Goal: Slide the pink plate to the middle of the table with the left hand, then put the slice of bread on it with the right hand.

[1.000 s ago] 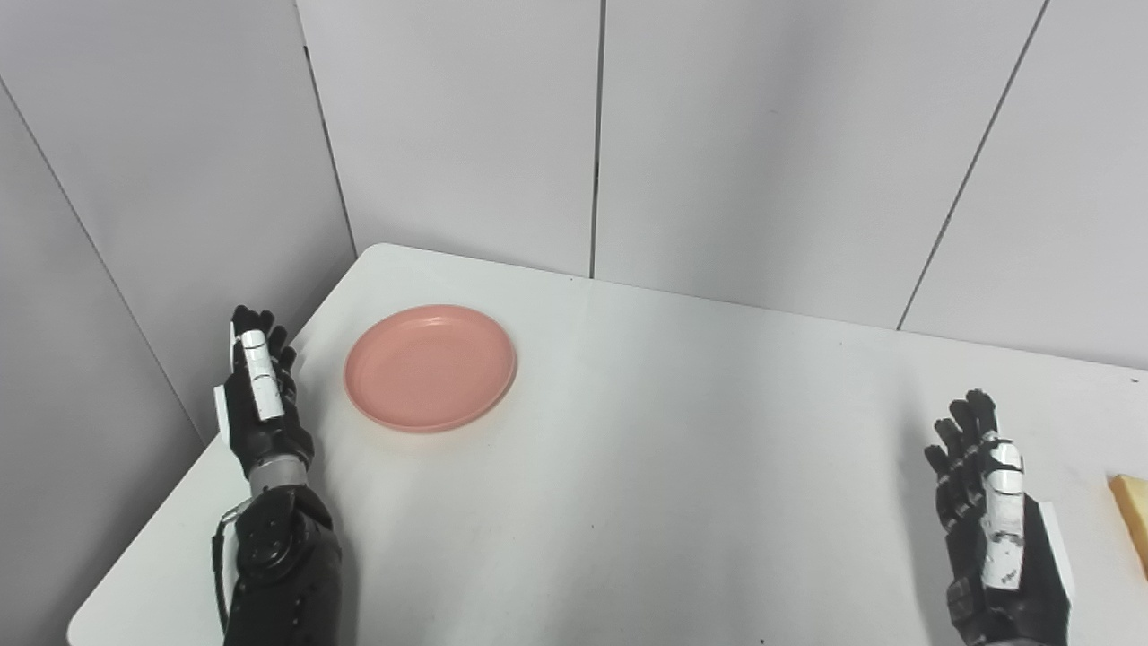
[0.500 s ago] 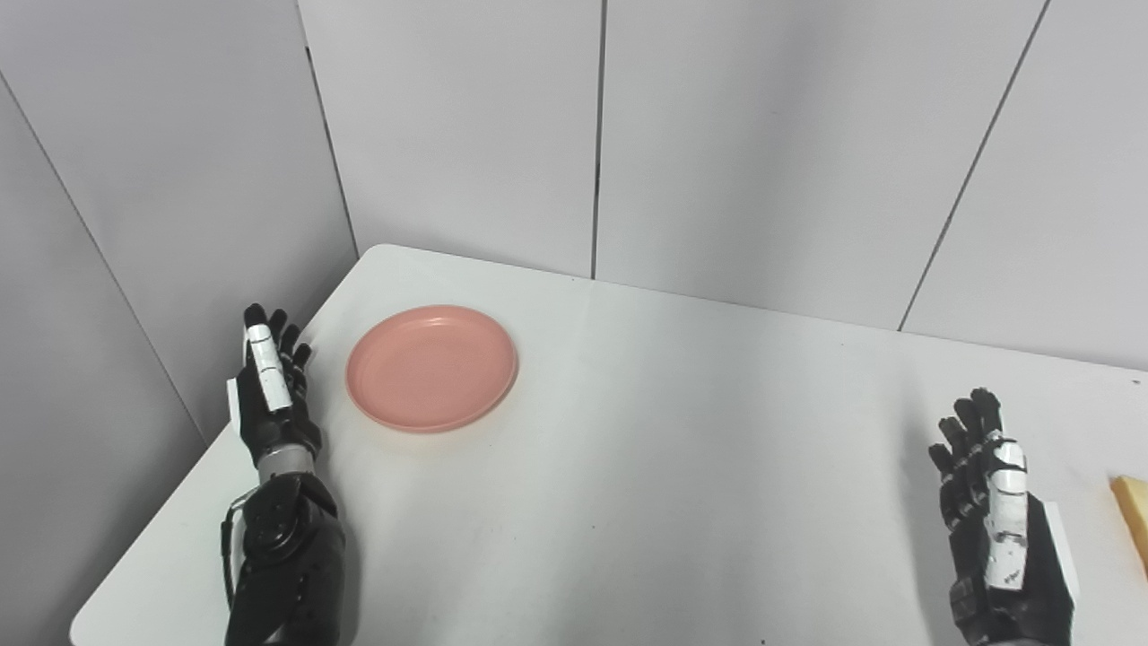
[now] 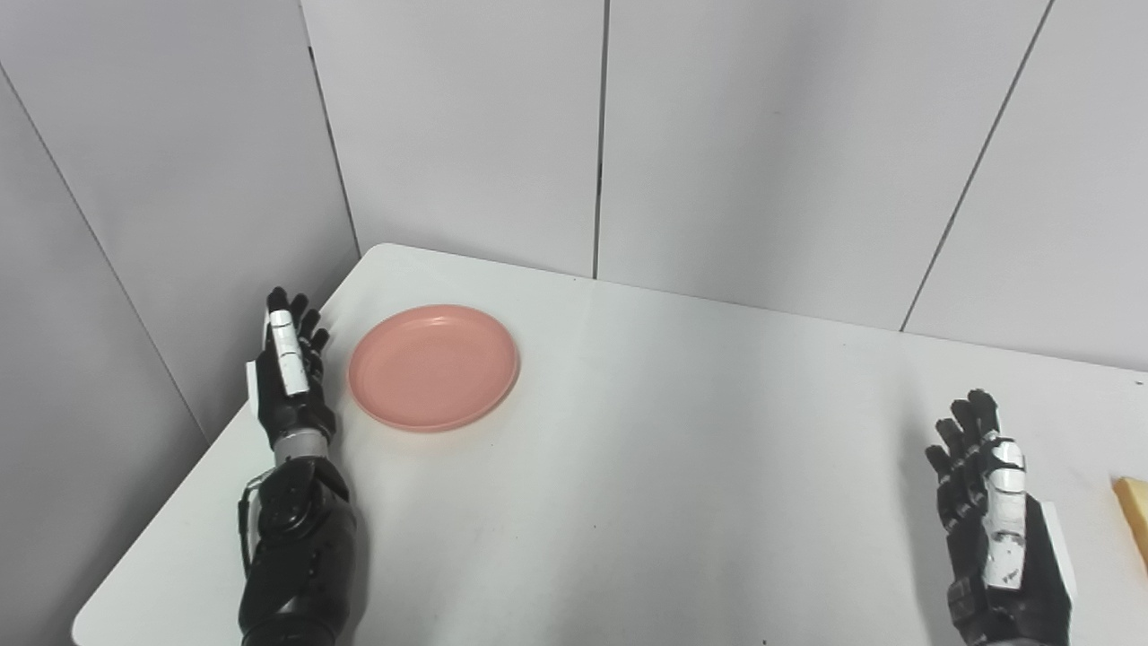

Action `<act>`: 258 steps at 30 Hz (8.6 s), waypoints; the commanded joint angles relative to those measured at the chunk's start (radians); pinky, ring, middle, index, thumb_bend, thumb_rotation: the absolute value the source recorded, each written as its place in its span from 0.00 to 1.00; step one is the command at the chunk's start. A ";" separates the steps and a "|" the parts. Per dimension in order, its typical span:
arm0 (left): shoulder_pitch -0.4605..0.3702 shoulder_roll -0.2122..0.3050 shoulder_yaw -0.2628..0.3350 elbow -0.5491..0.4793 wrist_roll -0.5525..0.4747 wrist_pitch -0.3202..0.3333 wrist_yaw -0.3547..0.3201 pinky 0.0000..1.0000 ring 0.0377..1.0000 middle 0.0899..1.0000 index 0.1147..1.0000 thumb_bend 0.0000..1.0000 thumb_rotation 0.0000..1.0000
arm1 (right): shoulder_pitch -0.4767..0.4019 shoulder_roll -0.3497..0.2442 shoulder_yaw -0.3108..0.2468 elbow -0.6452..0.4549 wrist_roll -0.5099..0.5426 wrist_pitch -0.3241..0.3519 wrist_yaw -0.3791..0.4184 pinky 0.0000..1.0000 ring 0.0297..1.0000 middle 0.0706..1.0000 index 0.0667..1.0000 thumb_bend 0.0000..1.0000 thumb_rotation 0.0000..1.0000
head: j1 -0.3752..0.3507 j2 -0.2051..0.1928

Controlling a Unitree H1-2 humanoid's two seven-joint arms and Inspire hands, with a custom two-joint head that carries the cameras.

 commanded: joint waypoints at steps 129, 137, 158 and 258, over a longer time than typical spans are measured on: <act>0.201 -0.185 -0.463 -0.564 0.230 0.178 -0.274 0.92 0.94 0.95 0.95 0.78 0.98 | -0.379 -0.645 -0.051 -0.127 -0.286 0.112 0.269 0.87 0.95 0.98 0.99 1.00 0.48 | -0.654 0.057; 0.213 -0.137 -0.452 -0.635 0.159 0.225 -0.334 0.96 0.94 0.95 0.96 0.79 1.00 | -0.389 -0.796 0.010 -0.142 -0.437 0.256 0.391 0.89 0.95 0.95 0.94 1.00 0.36 | -0.734 0.057; 0.212 -0.054 -0.408 -0.610 0.082 0.205 -0.412 0.97 0.95 0.97 0.97 0.77 1.00 | -0.489 -1.021 0.201 0.049 -0.658 0.283 0.704 0.94 1.00 1.00 1.00 1.00 0.36 | -0.837 0.064; 0.255 -0.028 -0.404 -0.723 0.096 0.366 -0.421 0.95 0.94 0.96 0.97 0.73 1.00 | -0.582 -0.817 0.377 0.764 -0.872 -0.043 0.514 0.38 0.44 0.44 0.45 0.53 0.00 | -0.830 0.129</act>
